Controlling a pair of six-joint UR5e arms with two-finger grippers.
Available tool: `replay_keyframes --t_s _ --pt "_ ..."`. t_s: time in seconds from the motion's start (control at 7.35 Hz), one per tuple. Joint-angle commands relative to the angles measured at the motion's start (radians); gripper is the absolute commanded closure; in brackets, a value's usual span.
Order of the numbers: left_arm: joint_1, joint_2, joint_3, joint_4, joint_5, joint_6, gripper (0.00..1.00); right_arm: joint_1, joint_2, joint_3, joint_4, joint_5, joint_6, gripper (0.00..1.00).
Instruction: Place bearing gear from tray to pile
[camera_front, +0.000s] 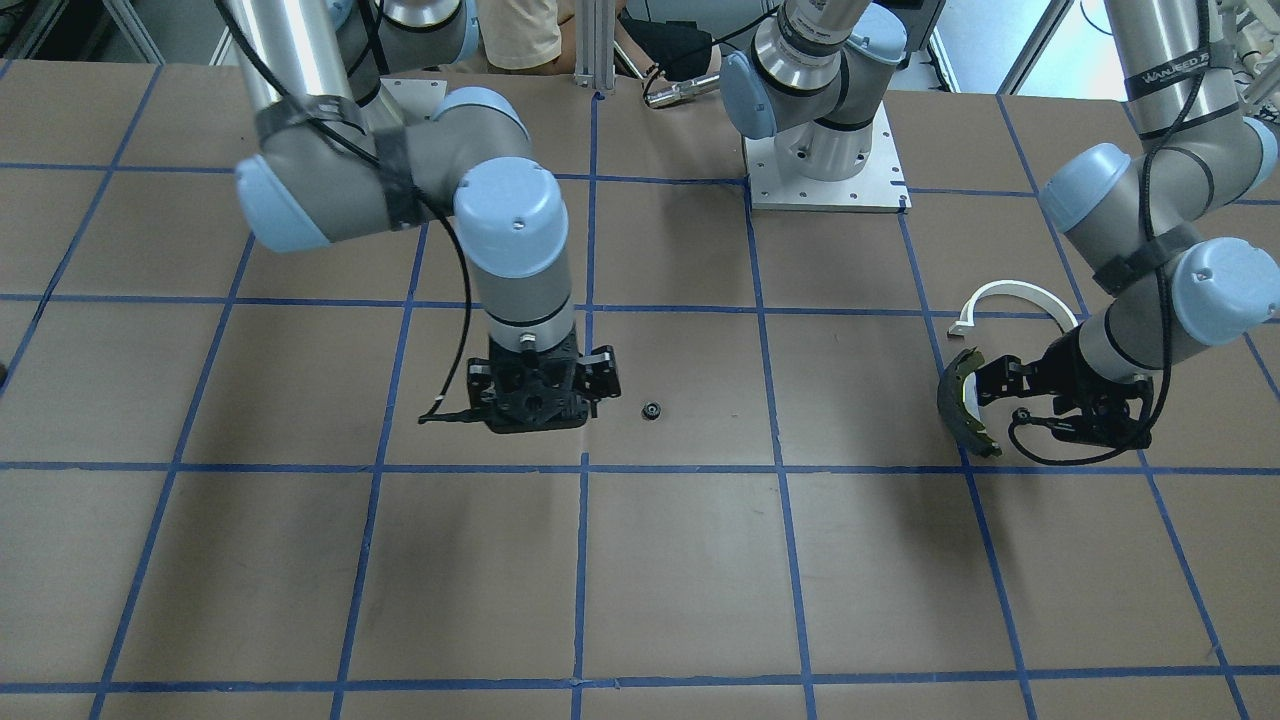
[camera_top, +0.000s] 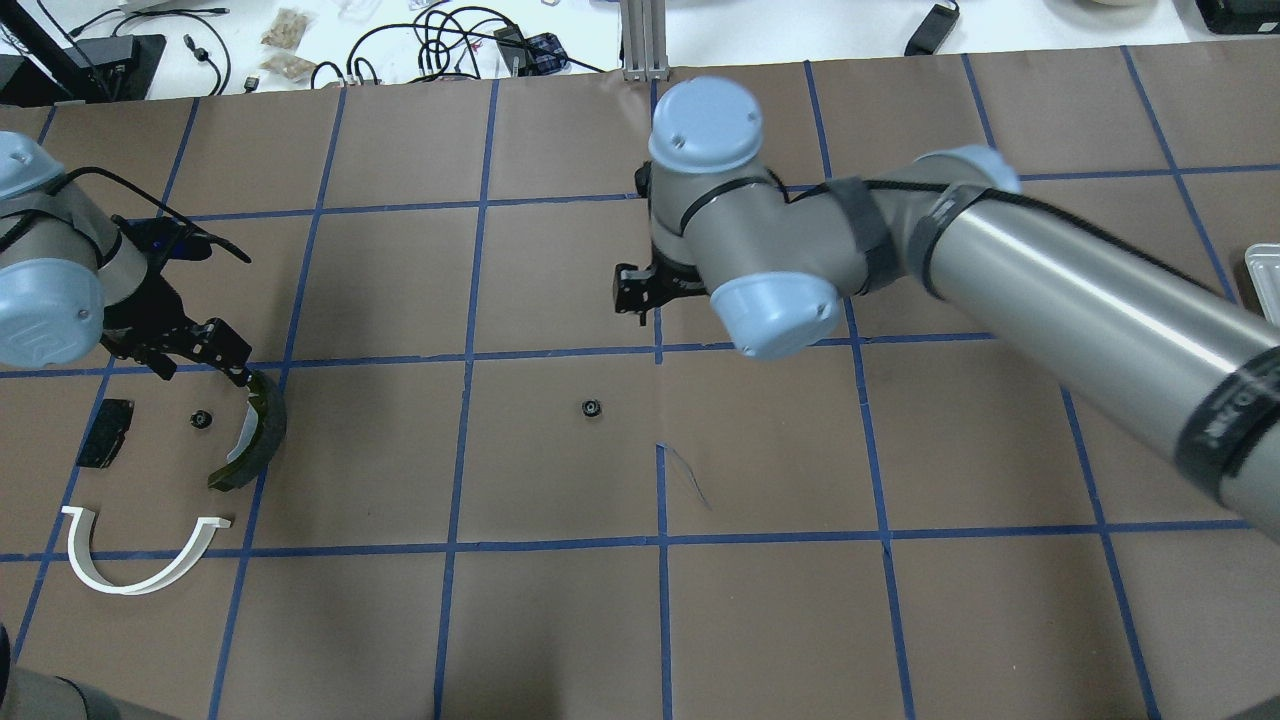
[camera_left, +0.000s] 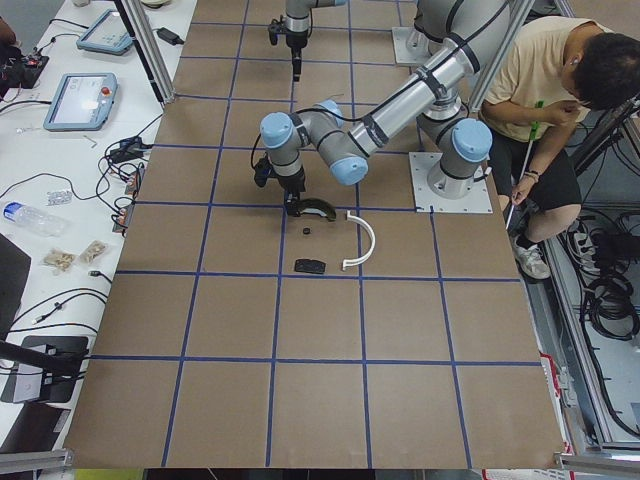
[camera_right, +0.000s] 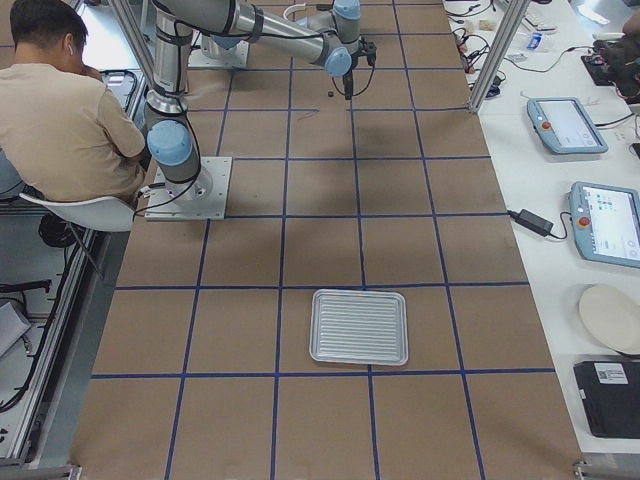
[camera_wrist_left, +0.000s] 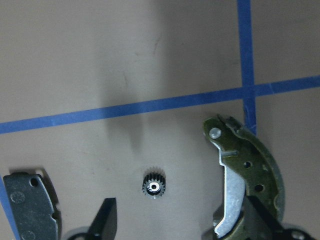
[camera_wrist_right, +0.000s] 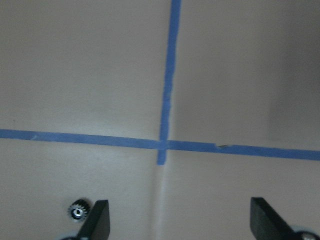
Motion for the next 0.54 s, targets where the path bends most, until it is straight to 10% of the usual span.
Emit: replay_keyframes --t_s 0.0,0.41 --pt "-0.203 0.019 -0.01 -0.022 0.0 -0.318 0.0 -0.186 -0.096 -0.139 0.296 -0.008 -0.201 0.0" --pt "-0.554 -0.028 -0.004 0.124 -0.007 -0.811 0.0 -0.219 -0.21 -0.271 0.495 -0.015 -0.205 0.0"
